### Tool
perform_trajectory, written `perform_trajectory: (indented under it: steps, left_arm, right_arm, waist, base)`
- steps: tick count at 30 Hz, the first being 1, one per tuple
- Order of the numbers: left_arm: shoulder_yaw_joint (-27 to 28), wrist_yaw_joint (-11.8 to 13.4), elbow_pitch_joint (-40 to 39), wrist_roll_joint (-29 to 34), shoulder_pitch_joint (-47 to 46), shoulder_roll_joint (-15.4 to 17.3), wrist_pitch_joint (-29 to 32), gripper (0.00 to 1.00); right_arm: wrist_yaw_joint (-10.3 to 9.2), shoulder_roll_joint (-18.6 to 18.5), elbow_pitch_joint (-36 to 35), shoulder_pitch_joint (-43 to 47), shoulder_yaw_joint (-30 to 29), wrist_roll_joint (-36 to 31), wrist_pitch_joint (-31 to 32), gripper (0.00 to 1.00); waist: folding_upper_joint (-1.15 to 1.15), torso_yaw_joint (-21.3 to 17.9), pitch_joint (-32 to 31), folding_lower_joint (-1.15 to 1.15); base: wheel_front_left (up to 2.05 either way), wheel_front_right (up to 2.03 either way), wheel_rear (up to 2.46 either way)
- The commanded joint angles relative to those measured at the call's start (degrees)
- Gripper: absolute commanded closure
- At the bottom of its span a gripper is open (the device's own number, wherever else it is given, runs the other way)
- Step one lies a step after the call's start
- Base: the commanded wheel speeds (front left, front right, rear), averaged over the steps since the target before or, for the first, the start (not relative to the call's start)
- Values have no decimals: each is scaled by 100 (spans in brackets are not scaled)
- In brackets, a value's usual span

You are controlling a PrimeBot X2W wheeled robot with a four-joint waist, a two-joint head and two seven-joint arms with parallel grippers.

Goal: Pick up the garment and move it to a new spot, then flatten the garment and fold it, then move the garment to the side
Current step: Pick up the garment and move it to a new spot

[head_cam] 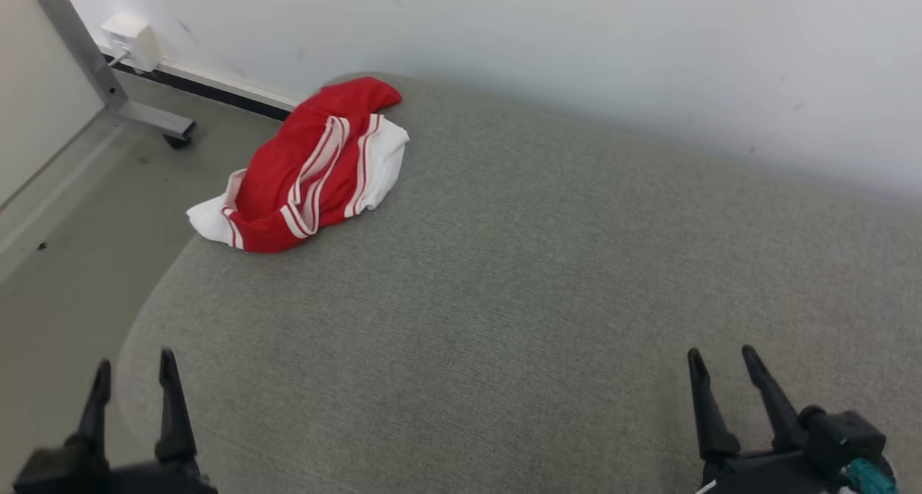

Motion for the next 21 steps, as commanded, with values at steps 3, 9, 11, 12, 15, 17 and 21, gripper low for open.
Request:
perform_trajectory:
  steps: [3, 9, 11, 12, 15, 17, 21]
  left_arm:
    - [46, -28, 102, -104, -671, 152, 20, 0]
    - [211, -85, 415, -263, -1895, 533, 117, 0]
    - [293, -74, 527, -341, -2301, 681, 171, 0]
    - [351, -67, 573, -379, -2486, 762, 210, 0]
    - [525, -56, 703, -534, -3059, 1018, 293, 0]
    - [567, -98, 815, -558, -3350, 1203, 396, 0]
    - [616, -142, 1186, -629, -3939, 1579, 586, 0]
  right_arm:
    - [-14, -109, -183, -175, -132, -121, 109, 0]
    - [-14, -286, -507, -457, -333, -226, 273, 0]
    - [-14, -343, -632, -551, -408, -259, 323, 0]
    - [-14, -364, -704, -594, -443, -288, 353, 0]
    - [-14, -417, -916, -691, -581, -334, 404, 0]
    - [-14, -437, -1044, -749, -702, -340, 418, 0]
    - [-14, -441, -1304, -750, -945, -392, 458, 0]
  waist:
    - [0, -375, 435, 0]
    - [0, -899, 1045, 0]
    - [0, -1098, 1269, 0]
    - [0, -1204, 1382, 0]
    - [0, -1502, 1703, 0]
    - [0, -1678, 1908, 0]
    - [0, -1944, 2251, 0]
  base:
    - [0, 0, 0]
    - [0, 0, 0]
    - [0, 0, 0]
    - [0, 0, 0]
    - [0, 0, 0]
    - [0, 0, 0]
    - [0, 0, 0]
